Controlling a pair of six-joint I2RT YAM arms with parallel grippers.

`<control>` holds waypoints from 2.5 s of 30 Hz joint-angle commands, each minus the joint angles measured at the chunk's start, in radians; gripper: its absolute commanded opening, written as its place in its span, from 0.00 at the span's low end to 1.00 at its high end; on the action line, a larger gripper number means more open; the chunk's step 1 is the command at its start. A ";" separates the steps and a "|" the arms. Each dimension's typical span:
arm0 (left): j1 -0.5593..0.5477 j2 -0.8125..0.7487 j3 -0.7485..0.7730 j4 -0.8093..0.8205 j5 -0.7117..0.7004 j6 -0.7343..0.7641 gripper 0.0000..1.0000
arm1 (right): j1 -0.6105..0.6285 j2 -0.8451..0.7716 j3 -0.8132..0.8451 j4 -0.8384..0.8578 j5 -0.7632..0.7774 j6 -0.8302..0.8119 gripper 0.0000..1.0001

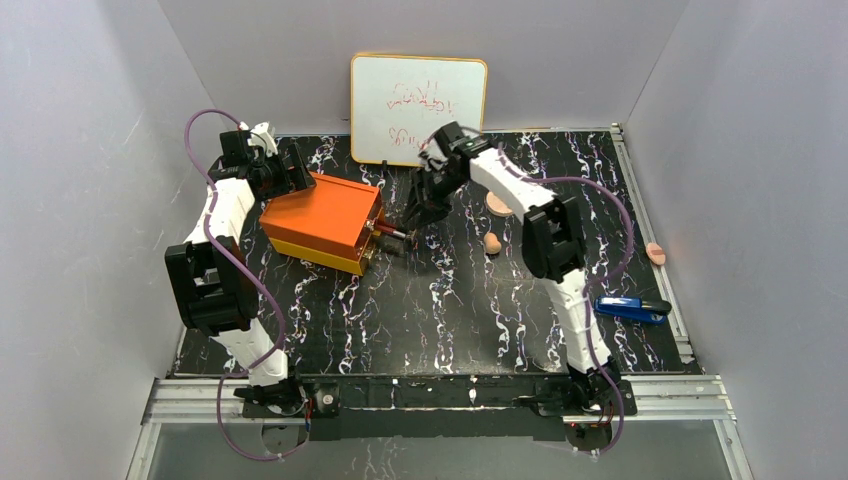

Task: Organize the makeup
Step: Place the lipstick in the drawer, then move the makeup tool to the center of the board.

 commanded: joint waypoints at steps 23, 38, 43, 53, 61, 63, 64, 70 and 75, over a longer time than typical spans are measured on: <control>-0.016 0.014 -0.053 -0.184 -0.005 0.038 0.96 | -0.631 -0.831 -0.942 0.164 1.249 0.271 0.82; -0.019 0.019 -0.030 -0.189 0.014 0.029 0.96 | -0.762 -0.736 -0.977 0.346 1.384 0.356 0.77; -0.019 0.020 -0.025 -0.194 0.015 0.026 0.96 | -0.797 -0.682 -1.014 0.403 1.394 0.387 0.75; -0.034 0.023 -0.021 -0.208 -0.002 0.030 0.96 | -0.799 -0.604 -1.084 0.486 1.569 0.575 0.61; -0.044 0.025 -0.031 -0.208 -0.006 0.035 0.96 | -0.798 -0.501 -1.019 0.417 1.771 0.734 0.59; -0.047 0.027 -0.034 -0.207 -0.008 0.036 0.96 | -0.798 -0.483 -0.997 0.418 1.780 0.724 0.59; -0.048 0.028 -0.035 -0.206 -0.008 0.036 0.96 | -0.798 -0.473 -0.985 0.410 1.784 0.729 0.59; -0.048 0.042 -0.034 -0.199 0.000 0.038 0.96 | -0.793 -0.420 -0.916 0.415 1.828 0.685 0.57; -0.048 0.057 -0.037 -0.196 0.001 0.041 0.96 | -0.793 -0.400 -0.889 0.414 1.829 0.668 0.54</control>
